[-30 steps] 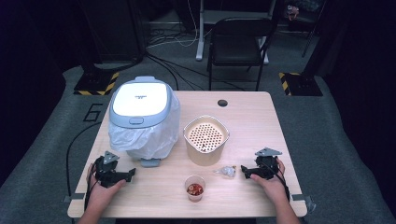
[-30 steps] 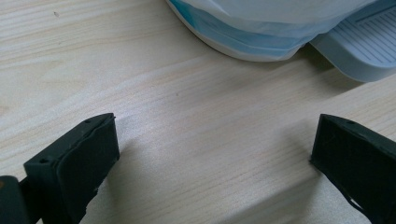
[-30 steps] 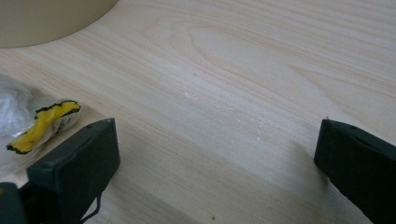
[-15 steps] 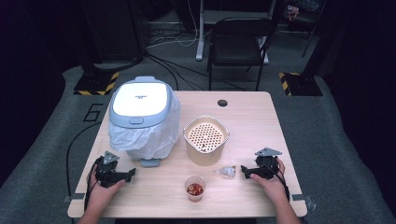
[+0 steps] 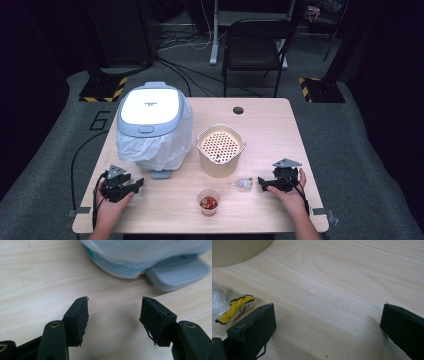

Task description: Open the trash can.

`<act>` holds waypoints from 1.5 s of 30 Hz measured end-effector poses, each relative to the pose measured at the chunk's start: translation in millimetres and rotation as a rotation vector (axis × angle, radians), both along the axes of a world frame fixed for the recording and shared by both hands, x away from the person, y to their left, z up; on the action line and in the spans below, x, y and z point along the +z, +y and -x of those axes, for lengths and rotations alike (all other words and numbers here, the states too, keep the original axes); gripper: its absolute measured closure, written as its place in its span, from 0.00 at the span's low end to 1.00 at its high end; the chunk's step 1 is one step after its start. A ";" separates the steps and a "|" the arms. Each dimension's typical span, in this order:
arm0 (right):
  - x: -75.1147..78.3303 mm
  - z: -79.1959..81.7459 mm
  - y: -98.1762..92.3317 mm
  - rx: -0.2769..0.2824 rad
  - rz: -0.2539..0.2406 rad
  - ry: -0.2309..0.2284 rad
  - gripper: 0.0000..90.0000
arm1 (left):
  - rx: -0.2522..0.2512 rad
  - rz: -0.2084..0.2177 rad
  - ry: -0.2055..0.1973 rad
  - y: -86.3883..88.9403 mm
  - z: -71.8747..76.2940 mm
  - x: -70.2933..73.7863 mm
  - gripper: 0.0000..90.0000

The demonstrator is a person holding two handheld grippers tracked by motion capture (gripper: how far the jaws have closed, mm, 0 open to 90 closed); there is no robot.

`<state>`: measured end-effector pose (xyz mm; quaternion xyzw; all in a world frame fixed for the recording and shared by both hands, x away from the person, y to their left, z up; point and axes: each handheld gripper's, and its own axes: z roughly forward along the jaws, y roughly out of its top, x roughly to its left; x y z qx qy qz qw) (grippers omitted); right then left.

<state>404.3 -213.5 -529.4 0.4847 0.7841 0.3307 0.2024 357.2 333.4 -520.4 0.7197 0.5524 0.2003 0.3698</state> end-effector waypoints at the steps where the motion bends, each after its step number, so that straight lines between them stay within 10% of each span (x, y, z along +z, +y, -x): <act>1: 0.0 -0.2 -0.3 0.004 0.003 -0.002 0.00 | 0.012 0.004 -0.008 -2.9 2.6 2.4 0.43; 6: 0.0 0.0 0.3 -0.004 0.001 0.000 0.00 | 0.046 0.038 -0.024 -16.1 8.6 16.1 0.41; 10: -0.2 -0.2 0.1 -0.003 0.004 -0.003 0.00 | 0.049 -0.017 -0.054 -30.8 12.0 23.2 0.50; 22: -0.2 0.5 0.5 -0.007 0.003 -0.002 0.00 | 0.072 -0.027 -0.007 -71.1 4.4 23.4 0.56; 32: -0.2 0.5 0.4 -0.007 0.003 -0.002 0.00 | 0.104 -0.065 0.000 -82.2 -3.1 14.0 0.39; 45: -0.2 0.6 0.4 -0.007 0.004 -0.002 0.00 | 0.124 -0.058 -0.104 -95.7 -3.8 14.1 0.62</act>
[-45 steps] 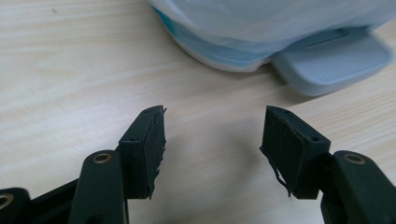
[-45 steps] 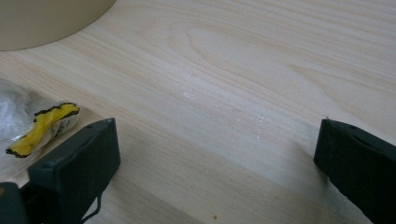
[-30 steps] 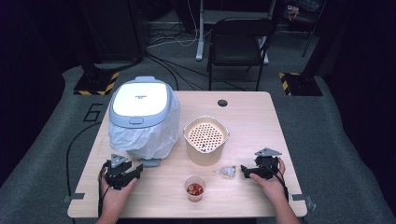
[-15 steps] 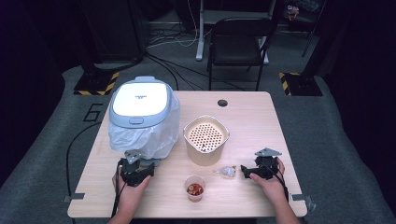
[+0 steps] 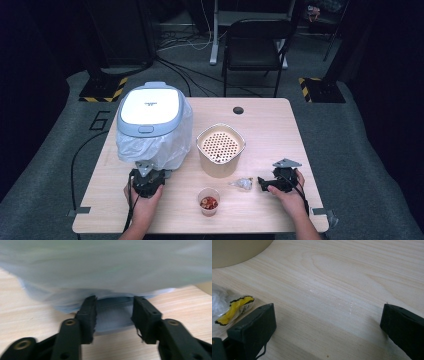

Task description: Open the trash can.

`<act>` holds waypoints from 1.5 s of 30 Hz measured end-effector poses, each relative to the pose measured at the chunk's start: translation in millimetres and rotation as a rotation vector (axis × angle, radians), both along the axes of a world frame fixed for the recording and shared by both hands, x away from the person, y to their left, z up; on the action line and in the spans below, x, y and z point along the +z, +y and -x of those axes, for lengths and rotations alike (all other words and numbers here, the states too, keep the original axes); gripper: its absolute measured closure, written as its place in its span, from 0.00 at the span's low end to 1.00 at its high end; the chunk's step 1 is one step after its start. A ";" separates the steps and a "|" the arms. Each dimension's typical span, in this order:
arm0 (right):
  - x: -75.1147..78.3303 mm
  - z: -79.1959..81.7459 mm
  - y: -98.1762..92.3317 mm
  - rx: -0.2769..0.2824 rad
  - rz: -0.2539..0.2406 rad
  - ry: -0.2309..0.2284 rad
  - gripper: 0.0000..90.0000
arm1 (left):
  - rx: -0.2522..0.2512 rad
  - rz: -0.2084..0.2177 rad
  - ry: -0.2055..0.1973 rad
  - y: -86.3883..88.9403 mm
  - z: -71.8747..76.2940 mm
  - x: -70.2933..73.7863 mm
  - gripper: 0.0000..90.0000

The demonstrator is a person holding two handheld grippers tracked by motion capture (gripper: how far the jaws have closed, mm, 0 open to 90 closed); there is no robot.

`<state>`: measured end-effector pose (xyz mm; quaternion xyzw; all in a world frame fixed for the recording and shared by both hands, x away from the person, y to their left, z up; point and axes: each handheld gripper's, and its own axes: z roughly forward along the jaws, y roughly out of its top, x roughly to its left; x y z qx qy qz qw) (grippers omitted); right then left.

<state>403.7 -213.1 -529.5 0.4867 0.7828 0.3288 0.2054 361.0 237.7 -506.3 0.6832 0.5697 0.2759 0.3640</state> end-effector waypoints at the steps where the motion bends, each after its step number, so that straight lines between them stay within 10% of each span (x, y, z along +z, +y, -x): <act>1: 0.0 0.0 0.0 0.000 0.000 0.000 0.00 | -0.004 -0.007 -0.012 -1.9 0.8 -1.6 0.62; 14: 0.1 0.2 0.2 0.004 0.002 -0.001 0.00 | -0.035 -0.028 -0.131 -2.2 8.9 -19.1 0.66; 23: 0.1 0.7 1.4 -0.006 -0.007 0.002 0.00 | -0.021 -0.038 -0.041 -4.6 2.6 -20.0 0.66; 39: 0.7 0.9 0.9 -0.002 0.002 0.000 0.01 | -0.014 -0.007 -0.020 -2.4 -0.5 -20.2 0.66; 45: 10.2 3.4 -2.7 -0.008 -0.027 0.014 0.23 | -0.025 0.002 -0.023 -0.8 -2.1 -20.4 0.66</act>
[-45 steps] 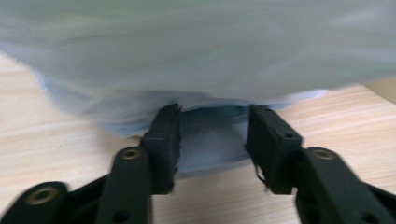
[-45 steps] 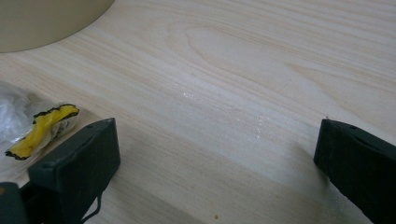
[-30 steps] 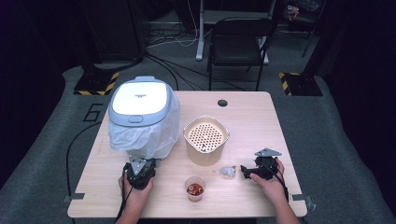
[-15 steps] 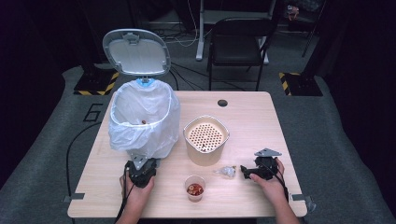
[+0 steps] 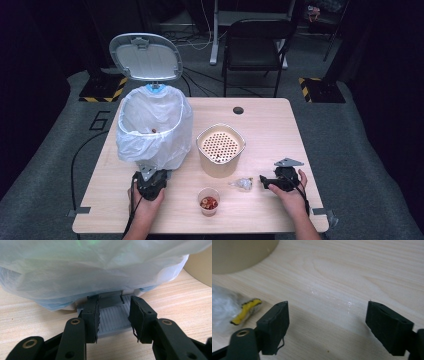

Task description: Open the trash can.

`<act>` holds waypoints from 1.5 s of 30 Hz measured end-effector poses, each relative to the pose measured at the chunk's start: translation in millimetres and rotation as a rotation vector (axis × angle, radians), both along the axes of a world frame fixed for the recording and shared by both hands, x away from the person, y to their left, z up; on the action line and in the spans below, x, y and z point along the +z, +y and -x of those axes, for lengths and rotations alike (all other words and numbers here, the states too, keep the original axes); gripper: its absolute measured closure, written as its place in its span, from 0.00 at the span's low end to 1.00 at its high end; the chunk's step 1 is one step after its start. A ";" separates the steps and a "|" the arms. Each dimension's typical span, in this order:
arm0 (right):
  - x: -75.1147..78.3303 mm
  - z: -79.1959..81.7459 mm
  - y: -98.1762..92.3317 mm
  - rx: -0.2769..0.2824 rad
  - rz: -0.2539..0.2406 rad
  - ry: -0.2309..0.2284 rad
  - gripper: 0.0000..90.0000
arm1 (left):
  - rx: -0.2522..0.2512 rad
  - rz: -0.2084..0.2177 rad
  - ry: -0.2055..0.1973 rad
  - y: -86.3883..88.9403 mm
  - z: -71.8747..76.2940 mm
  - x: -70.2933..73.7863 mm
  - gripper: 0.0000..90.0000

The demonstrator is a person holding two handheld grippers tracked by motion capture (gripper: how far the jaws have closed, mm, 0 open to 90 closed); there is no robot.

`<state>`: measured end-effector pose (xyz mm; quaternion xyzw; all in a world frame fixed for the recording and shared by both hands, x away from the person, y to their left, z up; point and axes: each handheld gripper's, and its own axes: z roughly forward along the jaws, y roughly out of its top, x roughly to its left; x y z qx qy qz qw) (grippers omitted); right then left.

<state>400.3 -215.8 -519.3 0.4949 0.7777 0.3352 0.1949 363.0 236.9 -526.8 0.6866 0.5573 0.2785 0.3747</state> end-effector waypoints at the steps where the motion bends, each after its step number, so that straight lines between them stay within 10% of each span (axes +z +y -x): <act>1: 7.4 2.0 -1.1 -0.001 -0.042 -0.027 0.28 | 0.001 0.001 -0.001 -0.1 0.0 0.0 0.66; 12: 28.5 17.1 36.0 0.228 -0.059 -0.113 0.45 | 0.003 0.002 -0.001 -0.1 -0.2 0.0 0.67; 23: 18.4 19.2 67.3 0.386 -0.007 -0.060 0.56 | 0.014 0.031 -0.015 -1.4 -0.8 -0.7 0.68; 33: 9.7 13.9 70.1 0.397 0.035 0.027 0.70 | 0.014 0.029 -0.016 -1.7 -0.8 -0.7 0.68; 45: 29.3 18.6 57.3 0.356 -0.053 0.047 0.70 | 0.008 0.020 -0.008 0.2 -1.9 -0.4 0.68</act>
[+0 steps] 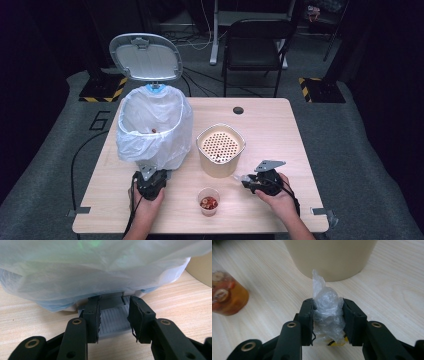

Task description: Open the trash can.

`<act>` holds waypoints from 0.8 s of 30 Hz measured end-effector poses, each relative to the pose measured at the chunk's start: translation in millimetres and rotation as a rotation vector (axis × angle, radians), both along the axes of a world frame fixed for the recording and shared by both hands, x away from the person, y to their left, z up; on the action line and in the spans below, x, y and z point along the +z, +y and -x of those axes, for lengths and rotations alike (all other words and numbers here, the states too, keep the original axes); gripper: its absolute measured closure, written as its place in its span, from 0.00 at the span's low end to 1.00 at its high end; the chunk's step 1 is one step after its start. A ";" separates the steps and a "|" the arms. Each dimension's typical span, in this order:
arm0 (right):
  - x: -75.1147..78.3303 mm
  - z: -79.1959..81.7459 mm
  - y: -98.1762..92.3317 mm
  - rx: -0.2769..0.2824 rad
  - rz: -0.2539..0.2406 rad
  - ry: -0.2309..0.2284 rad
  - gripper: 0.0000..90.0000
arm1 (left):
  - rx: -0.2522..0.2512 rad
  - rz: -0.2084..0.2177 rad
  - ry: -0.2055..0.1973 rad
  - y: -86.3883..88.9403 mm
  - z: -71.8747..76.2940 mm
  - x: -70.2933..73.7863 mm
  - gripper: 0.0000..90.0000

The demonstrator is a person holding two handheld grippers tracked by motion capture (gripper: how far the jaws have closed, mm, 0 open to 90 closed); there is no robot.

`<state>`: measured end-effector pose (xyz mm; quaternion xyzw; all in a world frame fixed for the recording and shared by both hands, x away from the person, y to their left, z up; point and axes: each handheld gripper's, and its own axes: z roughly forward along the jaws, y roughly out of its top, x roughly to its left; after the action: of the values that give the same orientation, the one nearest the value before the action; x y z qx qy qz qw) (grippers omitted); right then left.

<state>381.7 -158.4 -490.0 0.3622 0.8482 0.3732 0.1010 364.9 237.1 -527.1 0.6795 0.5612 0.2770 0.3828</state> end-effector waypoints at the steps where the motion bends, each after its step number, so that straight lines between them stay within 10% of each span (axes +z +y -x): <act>1: 2.9 -0.2 -2.7 0.015 0.002 -0.010 0.70 | -0.001 -0.012 0.007 1.1 0.1 0.5 0.68; 7: 26.1 3.0 -11.1 -0.006 -0.032 -0.009 0.70 | 0.020 0.049 -0.005 0.8 -1.7 -0.8 0.69; 16: 89.1 -2.9 -13.8 0.017 -0.067 -0.091 0.70 | 0.024 -0.029 -0.006 -0.1 -1.3 -0.4 0.78; 24: 114.5 -11.1 -3.6 0.045 -0.056 -0.127 0.70 | 0.021 -0.034 -0.005 -0.3 -1.2 -0.3 0.78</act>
<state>392.8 -162.0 -375.5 0.3211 0.8372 0.4214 0.1359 366.1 236.8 -527.4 0.6793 0.5626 0.2922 0.3698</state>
